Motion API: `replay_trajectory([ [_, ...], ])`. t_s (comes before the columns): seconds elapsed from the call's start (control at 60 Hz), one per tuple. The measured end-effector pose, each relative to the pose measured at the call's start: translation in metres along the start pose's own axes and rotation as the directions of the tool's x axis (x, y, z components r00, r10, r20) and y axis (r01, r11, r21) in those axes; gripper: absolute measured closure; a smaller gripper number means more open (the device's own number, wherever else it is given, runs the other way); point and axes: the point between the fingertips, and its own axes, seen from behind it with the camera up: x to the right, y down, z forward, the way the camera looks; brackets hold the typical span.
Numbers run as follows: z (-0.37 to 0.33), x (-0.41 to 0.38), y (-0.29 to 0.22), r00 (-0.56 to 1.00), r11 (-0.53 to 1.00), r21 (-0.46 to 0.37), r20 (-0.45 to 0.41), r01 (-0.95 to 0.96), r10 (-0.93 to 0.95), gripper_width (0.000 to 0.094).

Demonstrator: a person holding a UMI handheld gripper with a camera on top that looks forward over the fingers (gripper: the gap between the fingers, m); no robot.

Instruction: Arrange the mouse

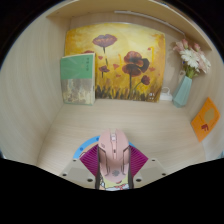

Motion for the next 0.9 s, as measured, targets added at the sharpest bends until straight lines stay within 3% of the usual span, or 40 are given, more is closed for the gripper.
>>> replay_trajectory([
  [0.25, 0.026, -0.004, 0.066, 1.0, 0.992, -0.123, -0.019, 0.001, -0.003, 0.0558],
  [0.35, 0.024, -0.004, 0.067, 1.0, 0.994, -0.11, -0.027, 0.002, -0.005, 0.0554],
  [0.567, 0.024, -0.006, 0.068, 0.999, 0.989, -0.142, -0.018, -0.03, 0.028, 0.0387],
  [0.617, 0.02, -0.004, 0.068, 0.999, 0.985, -0.166, -0.017, -0.044, 0.042, 0.0291],
  [0.65, 0.014, -0.002, 0.059, 0.998, 0.987, -0.151, -0.021, -0.057, 0.054, 0.0253],
  [0.9, -0.051, 0.024, -0.021, 0.998, 0.998, -0.024, -0.021, -0.065, 0.065, 0.0254],
])
